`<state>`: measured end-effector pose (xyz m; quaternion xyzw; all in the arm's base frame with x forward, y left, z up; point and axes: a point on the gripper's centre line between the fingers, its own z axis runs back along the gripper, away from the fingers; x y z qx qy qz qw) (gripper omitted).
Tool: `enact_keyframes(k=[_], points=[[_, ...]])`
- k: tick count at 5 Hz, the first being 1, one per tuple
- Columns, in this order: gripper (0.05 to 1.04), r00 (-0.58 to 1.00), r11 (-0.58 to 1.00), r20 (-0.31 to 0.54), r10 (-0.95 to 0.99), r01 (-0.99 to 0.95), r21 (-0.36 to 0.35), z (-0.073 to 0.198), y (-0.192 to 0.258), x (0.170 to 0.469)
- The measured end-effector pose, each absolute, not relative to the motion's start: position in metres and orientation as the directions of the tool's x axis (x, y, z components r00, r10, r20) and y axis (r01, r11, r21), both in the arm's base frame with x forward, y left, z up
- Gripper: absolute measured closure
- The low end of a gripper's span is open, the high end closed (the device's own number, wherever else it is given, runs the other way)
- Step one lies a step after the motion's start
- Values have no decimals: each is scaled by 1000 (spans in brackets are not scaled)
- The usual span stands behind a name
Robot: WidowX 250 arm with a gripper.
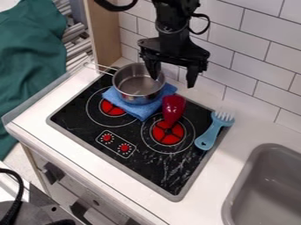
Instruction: Move the silver pot to the bottom right corner of the stove
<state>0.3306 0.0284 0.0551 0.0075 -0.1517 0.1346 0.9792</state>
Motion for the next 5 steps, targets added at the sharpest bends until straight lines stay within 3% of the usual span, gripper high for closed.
enact_keyframes(k=[5], points=[[79,967,992,226,116,-123,15,10,85,315]])
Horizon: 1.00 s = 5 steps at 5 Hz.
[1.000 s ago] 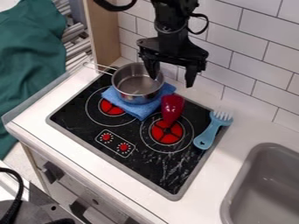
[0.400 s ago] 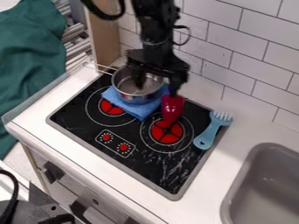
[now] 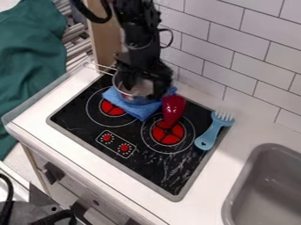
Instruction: Move the silver pot to the bottom right corner of the stove
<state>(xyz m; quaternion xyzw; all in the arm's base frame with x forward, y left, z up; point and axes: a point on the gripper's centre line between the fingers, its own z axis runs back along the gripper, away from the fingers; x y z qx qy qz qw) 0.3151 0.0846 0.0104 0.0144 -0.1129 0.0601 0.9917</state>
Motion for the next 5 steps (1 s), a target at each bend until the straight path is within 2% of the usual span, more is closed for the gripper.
enact_keyframes(k=[2,3,5], points=[[79,985,998,162,67,-65,-21,-22,86,326],[113,985,996,149,89,-86,-25,-30,87,328],[709,981,996,174,87,-84,-24,-32,88,338]])
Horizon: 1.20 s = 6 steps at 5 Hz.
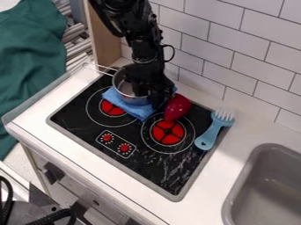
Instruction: Move the silver pot to the bottom right corner of the stove
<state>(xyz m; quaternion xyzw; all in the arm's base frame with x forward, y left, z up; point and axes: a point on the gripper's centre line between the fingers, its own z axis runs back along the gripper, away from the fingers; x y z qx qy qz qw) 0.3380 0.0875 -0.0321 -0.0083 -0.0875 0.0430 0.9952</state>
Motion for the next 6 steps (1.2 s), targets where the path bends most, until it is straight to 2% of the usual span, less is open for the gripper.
enact_keyframes(k=[1,2,3,4,5,6], points=[[916,981,997,177,80,-79,-14,-31,87,340],[1010,981,997,176,81,-81,-12,-31,85,340],[1017,981,998,184,67,-69,4,-25,82,341],[1022,958,997,287,29,-47,54,14,77,342],[1022,927,994,374,-12,-30,106,51,56,326],[1022,920,993,390,-43,-3,117,67,20,310]])
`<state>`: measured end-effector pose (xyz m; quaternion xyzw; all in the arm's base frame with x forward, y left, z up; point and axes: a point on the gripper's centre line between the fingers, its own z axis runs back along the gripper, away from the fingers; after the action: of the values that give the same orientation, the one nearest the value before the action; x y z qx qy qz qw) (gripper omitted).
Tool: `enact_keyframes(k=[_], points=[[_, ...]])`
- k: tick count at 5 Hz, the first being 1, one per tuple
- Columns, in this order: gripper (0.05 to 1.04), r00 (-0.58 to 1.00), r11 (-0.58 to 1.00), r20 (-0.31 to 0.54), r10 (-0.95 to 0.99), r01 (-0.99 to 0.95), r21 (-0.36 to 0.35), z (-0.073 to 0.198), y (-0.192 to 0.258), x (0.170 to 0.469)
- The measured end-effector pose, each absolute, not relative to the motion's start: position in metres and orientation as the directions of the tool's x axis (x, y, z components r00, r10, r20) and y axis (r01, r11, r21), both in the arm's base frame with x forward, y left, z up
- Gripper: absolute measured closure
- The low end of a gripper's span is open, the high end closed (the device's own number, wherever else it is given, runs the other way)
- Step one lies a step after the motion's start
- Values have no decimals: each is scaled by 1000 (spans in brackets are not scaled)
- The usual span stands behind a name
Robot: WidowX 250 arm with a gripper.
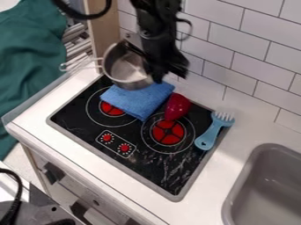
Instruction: Move the silver pot to the bottom right corner of the stove
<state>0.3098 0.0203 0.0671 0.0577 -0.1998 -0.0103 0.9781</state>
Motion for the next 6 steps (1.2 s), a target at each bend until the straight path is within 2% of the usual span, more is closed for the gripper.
enact_keyframes(k=[2,3,5,6], points=[[1022,943,996,330,-39,11,86,49,-51,270],[1022,951,998,308,-30,11,64,33,-67,261],[1022,974,998,220,-58,64,-18,-9,-79,257],[1022,973,988,207,-103,123,-88,-29,-74,261]])
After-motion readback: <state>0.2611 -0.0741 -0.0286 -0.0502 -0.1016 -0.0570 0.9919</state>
